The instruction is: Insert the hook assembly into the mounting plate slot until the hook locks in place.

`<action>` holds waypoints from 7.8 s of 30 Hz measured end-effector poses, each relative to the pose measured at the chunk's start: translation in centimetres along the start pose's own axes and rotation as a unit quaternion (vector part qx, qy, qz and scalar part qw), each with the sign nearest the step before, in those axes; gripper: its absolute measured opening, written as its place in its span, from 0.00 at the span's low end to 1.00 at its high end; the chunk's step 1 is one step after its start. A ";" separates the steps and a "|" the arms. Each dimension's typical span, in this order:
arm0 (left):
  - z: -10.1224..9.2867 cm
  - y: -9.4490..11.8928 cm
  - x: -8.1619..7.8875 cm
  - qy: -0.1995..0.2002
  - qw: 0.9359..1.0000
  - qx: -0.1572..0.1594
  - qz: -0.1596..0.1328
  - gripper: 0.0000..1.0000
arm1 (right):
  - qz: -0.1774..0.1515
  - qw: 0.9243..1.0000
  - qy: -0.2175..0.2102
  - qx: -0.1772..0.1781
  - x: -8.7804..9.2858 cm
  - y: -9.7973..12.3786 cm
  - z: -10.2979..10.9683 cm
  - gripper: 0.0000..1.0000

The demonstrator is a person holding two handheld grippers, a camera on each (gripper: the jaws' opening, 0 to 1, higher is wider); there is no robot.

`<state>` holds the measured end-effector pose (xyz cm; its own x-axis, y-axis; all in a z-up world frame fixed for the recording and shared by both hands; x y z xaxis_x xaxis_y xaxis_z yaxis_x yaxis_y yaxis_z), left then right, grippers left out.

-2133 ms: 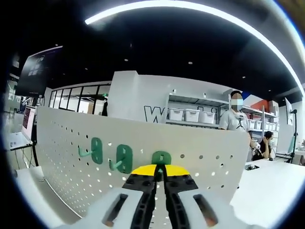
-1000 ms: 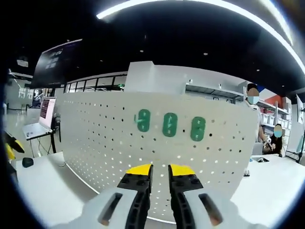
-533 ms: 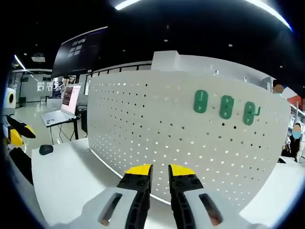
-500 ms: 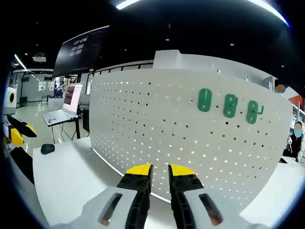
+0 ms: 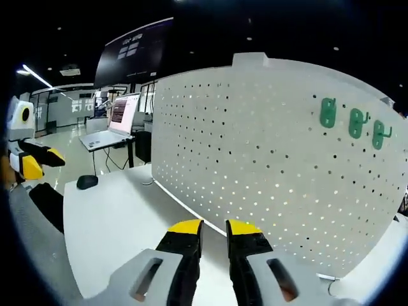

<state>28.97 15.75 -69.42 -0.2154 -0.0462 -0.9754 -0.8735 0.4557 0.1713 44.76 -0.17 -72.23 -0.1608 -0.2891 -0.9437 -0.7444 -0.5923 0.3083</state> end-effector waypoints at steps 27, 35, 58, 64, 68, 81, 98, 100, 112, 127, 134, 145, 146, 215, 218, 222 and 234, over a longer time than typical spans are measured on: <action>-0.6 -0.9 1.4 -0.022 1.000 0.018 0.007 0.37 | 0.150 0.986 0.010 -0.071 8.6 -2.3 5.5 0.15; -0.6 -1.7 1.6 -0.042 0.999 0.025 0.016 0.37 | 0.193 0.979 0.005 -0.072 11.1 -3.1 5.5 0.13; -0.6 -2.2 2.3 -0.013 0.999 0.042 0.016 0.37 | 0.257 0.964 0.021 -0.065 13.9 -4.3 5.7 0.07; -0.6 -2.2 2.3 -0.009 0.999 0.045 0.015 0.37 | 0.257 0.964 0.026 -0.067 13.9 -4.3 5.7 0.05; -0.6 -2.2 2.4 -0.007 0.999 0.046 0.016 0.37 | 0.262 0.962 0.029 -0.066 14.0 -4.4 5.7 0.05; -0.7 -2.2 2.3 -0.003 0.999 0.050 0.012 0.36 | 0.269 0.961 0.025 -0.063 13.9 -4.2 5.3 0.01; -0.9 -2.2 2.4 -0.006 0.998 0.056 0.015 0.36 | 0.242 0.967 -0.038 -0.063 12.0 -3.1 5.3 0.00; -1.0 -2.3 2.5 -0.009 0.998 0.057 0.016 0.36 | 0.233 0.969 -0.053 -0.067 11.4 -3.0 5.5 0.00; -1.1 -2.4 2.6 -0.009 0.998 0.055 0.021 0.35 | 0.138 0.977 -0.124 -0.105 5.1 -1.9 8.4 0.00; -0.8 -4.2 0.5 0.055 0.997 0.051 -0.006 0.28 | 0.045 0.979 -0.138 -0.144 -1.9 0.7 11.3 0.00; -0.5 -4.6 -0.1 0.077 0.996 0.047 -0.016 0.22 | 0.021 0.977 -0.141 -0.159 -3.9 1.6 12.8 0.00; -0.5 -4.9 -0.5 0.084 0.995 0.050 -0.026 0.16 | 0.004 0.976 -0.134 -0.171 -5.4 2.3 14.3 0.00; -0.5 -4.9 -0.5 0.084 0.995 0.051 -0.026 0.14 | 0.003 0.976 -0.134 -0.172 -5.5 2.4 14.4 0.00; -2.6 -6.6 -3.7 0.002 0.996 0.079 -0.033 0.03 | -0.077 0.986 -0.109 -0.097 -8.4 5.9 9.8 0.11; -2.6 -6.6 -3.8 -0.002 0.996 0.079 -0.032 0.03 | -0.077 0.986 -0.110 -0.098 -8.4 6.0 9.9 0.11; -2.6 -6.6 -3.9 -0.010 0.997 0.076 -0.031 0.03 | -0.078 0.986 -0.108 -0.102 -8.4 6.1 10.2 0.11; -3.5 -7.3 -5.1 -0.035 0.996 0.077 -0.031 0.03 | -0.096 0.989 -0.085 -0.077 -9.2 7.8 8.8 0.11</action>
<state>34.90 9.52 -65.16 -0.1287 -0.0191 -0.9915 -0.8056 0.5851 0.0933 34.80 4.48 -62.22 -0.1426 -0.0370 -0.9891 -0.6663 -0.7353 0.1236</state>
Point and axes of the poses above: the point that each gripper's makers call its tool centre point, and the gripper's own axes: y roughly backward along the fingers, z roughly to its left, x roughly out of its underside, the point moved 1 cm from there along y, roughly backward along the fingers, and after that the axes turned 2 degrees about -y, right-handed, at the moved point
